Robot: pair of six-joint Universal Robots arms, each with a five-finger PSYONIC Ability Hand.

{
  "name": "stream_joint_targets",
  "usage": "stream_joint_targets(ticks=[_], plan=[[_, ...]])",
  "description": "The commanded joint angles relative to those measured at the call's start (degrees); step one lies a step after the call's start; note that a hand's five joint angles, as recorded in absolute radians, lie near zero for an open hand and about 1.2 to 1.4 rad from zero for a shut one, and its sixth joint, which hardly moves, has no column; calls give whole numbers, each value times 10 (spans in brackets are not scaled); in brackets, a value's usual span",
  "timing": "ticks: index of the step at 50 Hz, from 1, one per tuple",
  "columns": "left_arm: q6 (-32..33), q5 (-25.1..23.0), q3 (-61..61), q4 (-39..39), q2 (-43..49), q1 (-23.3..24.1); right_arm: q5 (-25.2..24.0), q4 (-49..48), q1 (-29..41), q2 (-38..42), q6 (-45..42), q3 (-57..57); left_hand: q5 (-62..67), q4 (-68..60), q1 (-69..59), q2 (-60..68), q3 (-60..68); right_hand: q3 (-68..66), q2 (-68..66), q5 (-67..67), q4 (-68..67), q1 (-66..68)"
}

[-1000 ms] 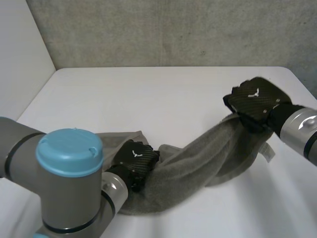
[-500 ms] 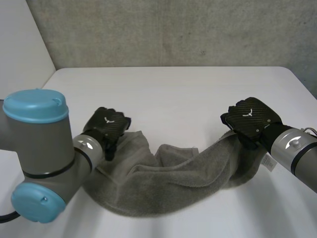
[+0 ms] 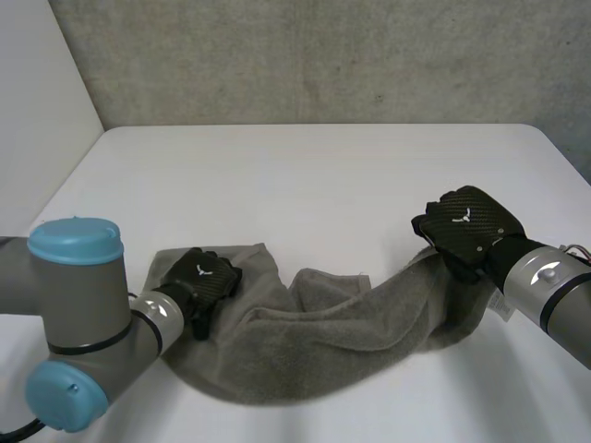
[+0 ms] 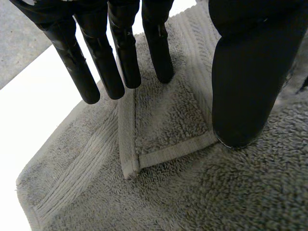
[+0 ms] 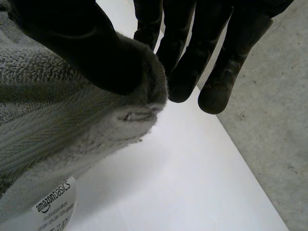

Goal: Fold the towel.

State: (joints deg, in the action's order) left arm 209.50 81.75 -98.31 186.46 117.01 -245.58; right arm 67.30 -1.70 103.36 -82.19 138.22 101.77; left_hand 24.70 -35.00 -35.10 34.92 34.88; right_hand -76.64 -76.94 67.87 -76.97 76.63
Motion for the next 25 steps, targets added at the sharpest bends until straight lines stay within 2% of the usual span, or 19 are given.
stream_joint_targets(ticks=[1,3,4,5,6,7,13,19,25], plan=[[0,1,7,22,27,0,0,-3,1,0,-1,7,65,-62,-61,62,63,-34,-31,21,-30,34],[0,1,8,22,29,1,0,-3,1,-1,-1,9,106,-103,-102,104,104,-34,-31,21,-30,34],[0,1,10,22,30,1,-1,-3,2,0,-1,10,232,-229,-228,229,230,-34,-31,21,-30,34],[0,1,10,22,30,1,-1,-3,2,0,-1,10,233,-230,-229,231,231,-34,-31,21,-30,34],[0,2,13,22,30,0,0,-4,2,0,-1,10,381,-378,-377,379,379,-34,-31,21,-30,34],[-1,3,15,23,27,0,0,-3,2,0,-1,10,452,-449,-448,450,450,-34,-31,21,-30,34],[-1,3,17,23,-13,-2,0,-3,1,-1,-1,8,453,-450,-449,451,451,-34,-31,21,-30,34],[-1,3,14,17,-96,-3,3,6,1,-4,-8,3,453,-450,-449,451,451,-34,-31,21,-30,34],[-1,3,6,-5,-122,-6,4,25,1,-6,-31,1,453,-450,-449,451,451,-34,-31,21,-30,34]])
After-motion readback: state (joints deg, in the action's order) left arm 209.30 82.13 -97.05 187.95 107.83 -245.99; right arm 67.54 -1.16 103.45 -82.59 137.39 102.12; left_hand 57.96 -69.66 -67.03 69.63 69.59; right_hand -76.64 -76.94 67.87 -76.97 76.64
